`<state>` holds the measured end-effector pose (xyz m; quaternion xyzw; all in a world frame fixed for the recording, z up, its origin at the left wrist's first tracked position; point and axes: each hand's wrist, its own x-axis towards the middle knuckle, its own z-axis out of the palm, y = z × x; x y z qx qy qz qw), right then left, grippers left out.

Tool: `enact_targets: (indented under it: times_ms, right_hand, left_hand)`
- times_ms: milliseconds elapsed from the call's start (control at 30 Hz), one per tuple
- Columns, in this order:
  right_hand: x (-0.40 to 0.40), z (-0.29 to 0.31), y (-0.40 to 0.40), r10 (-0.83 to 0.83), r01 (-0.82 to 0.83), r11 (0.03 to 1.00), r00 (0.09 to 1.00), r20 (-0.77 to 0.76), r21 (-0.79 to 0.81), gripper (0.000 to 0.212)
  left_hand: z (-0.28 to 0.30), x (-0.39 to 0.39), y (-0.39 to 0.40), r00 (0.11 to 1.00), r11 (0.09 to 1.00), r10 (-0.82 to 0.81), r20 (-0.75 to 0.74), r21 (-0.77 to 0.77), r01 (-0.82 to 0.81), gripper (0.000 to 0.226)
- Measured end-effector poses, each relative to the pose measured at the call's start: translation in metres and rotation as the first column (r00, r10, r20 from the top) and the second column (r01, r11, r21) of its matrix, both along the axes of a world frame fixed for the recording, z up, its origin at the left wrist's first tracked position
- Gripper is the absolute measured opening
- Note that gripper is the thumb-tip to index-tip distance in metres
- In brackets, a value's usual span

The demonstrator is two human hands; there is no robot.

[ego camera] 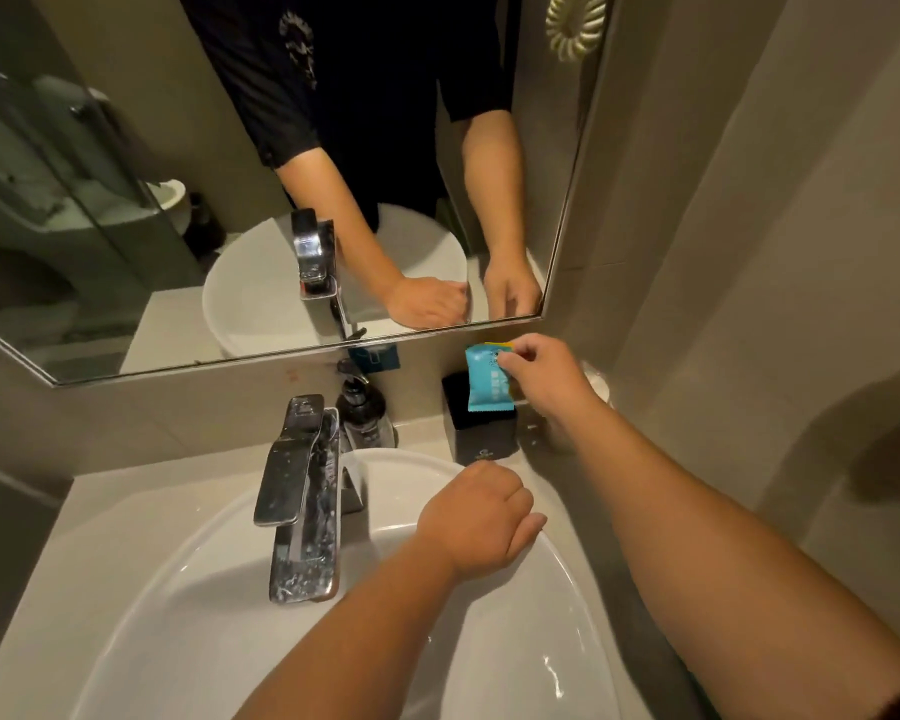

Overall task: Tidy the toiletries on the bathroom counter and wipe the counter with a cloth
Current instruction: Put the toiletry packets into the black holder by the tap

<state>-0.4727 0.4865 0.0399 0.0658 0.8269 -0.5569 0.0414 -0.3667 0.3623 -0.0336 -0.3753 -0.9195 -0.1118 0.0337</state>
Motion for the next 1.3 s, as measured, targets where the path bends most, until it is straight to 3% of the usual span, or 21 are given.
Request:
enact_targets:
  times_ms: [333,467,800,967,1167,1300]
  right_hand:
    - [-0.014,-0.049,-0.018,0.04,-0.049,0.986,0.997,0.059,0.161,0.012]
    - [-0.013,-0.053,-0.016,0.049,-0.05,0.961,0.999,0.011,0.271,0.015]
    - [-0.012,-0.044,-0.015,0.173,-0.145,0.71,0.985,0.029,0.689,0.027]
    - [-0.004,-0.048,-0.009,0.186,-0.097,0.772,0.98,-0.076,0.628,0.031]
    - [0.008,-0.026,-0.001,0.154,-0.024,0.88,0.959,-0.236,0.475,0.013]
    - [0.054,-0.003,0.043,-0.067,0.168,0.923,0.956,-0.284,0.346,0.016]
  left_hand:
    - [-0.003,0.0,0.001,0.997,0.999,0.007,-0.078,0.047,-0.003,0.04]
    - [-0.004,0.001,0.001,0.995,0.998,0.004,-0.095,0.055,0.002,0.039]
    - [-0.002,0.003,0.002,0.995,0.998,0.013,-0.099,0.06,-0.007,0.037]
    - [0.0,0.003,0.001,0.997,1.0,0.012,-0.075,0.022,-0.011,0.039]
    - [0.001,0.002,0.0,0.999,1.0,0.006,-0.051,-0.006,-0.007,0.042]
    - [0.002,-0.001,-0.002,1.0,0.999,0.023,-0.011,-0.046,-0.023,0.046]
